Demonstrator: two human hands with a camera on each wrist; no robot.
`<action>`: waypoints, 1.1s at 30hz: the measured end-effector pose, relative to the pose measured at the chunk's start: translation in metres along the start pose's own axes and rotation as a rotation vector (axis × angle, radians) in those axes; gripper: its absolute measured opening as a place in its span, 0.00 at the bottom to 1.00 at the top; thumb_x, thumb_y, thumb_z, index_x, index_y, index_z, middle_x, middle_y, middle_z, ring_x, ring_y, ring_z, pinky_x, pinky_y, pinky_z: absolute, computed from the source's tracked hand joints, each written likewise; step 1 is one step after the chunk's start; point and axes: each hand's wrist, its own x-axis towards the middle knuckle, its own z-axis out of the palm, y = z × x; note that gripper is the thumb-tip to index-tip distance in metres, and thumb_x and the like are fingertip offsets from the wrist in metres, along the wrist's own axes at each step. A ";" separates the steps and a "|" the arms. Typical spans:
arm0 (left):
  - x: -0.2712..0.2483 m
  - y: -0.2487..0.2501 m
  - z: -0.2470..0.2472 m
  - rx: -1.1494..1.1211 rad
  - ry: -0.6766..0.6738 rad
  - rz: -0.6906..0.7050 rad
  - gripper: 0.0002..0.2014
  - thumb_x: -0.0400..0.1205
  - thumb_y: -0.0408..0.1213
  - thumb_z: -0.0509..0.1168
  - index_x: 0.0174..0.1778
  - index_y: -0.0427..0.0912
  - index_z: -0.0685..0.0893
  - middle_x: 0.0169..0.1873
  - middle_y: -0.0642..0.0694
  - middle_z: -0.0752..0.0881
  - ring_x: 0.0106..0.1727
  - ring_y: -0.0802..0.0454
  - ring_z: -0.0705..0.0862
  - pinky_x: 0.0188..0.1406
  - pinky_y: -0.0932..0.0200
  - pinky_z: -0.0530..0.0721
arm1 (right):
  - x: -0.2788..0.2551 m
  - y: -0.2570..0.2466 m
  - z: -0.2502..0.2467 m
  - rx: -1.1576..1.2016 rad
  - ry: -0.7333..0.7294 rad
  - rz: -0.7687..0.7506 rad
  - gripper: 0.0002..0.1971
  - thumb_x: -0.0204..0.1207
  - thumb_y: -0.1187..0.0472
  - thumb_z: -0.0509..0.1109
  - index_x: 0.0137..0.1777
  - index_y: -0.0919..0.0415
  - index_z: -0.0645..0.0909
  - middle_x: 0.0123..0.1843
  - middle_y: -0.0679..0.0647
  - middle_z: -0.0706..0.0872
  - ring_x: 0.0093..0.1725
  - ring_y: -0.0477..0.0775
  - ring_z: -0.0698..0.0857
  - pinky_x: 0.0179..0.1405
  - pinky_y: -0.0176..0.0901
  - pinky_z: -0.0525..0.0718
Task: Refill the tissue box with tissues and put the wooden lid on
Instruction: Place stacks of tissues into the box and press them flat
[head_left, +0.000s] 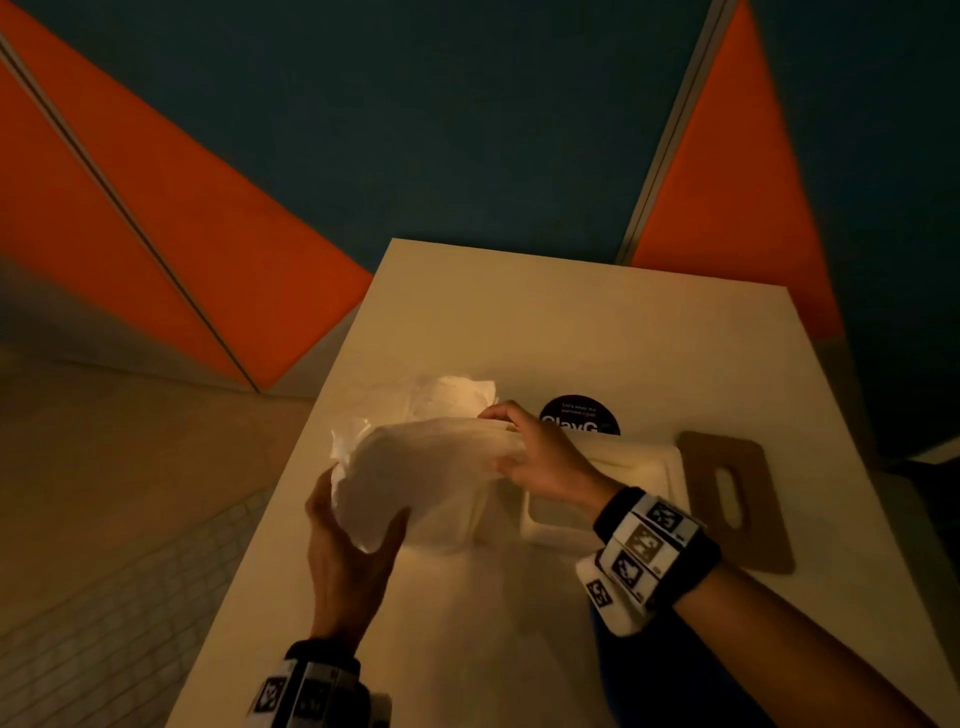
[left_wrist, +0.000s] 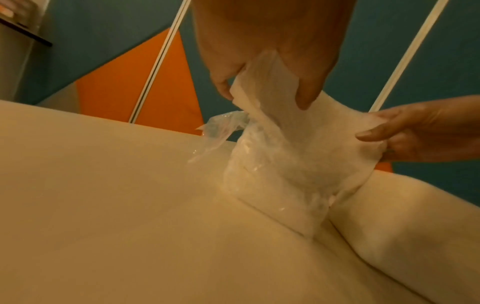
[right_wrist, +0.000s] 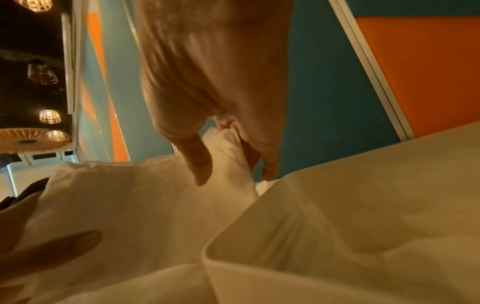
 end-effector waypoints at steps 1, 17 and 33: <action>-0.001 -0.006 0.003 0.027 -0.004 0.045 0.44 0.67 0.31 0.79 0.73 0.42 0.59 0.66 0.30 0.76 0.58 0.33 0.79 0.49 0.49 0.80 | 0.000 0.000 0.001 -0.021 -0.004 0.012 0.25 0.75 0.70 0.70 0.72 0.55 0.72 0.64 0.57 0.84 0.60 0.56 0.85 0.52 0.37 0.81; 0.019 0.070 0.007 0.056 -0.335 0.304 0.35 0.78 0.36 0.68 0.78 0.54 0.58 0.51 0.51 0.81 0.40 0.51 0.82 0.45 0.58 0.81 | -0.059 0.015 -0.055 0.321 0.566 0.057 0.23 0.75 0.69 0.72 0.69 0.54 0.76 0.59 0.49 0.82 0.57 0.49 0.83 0.54 0.39 0.82; 0.023 0.109 0.139 0.600 -0.872 0.372 0.28 0.80 0.36 0.67 0.73 0.39 0.63 0.66 0.33 0.75 0.66 0.37 0.76 0.65 0.46 0.76 | -0.093 0.072 -0.071 0.044 0.515 0.586 0.24 0.85 0.64 0.59 0.79 0.51 0.65 0.71 0.63 0.78 0.67 0.62 0.78 0.53 0.43 0.75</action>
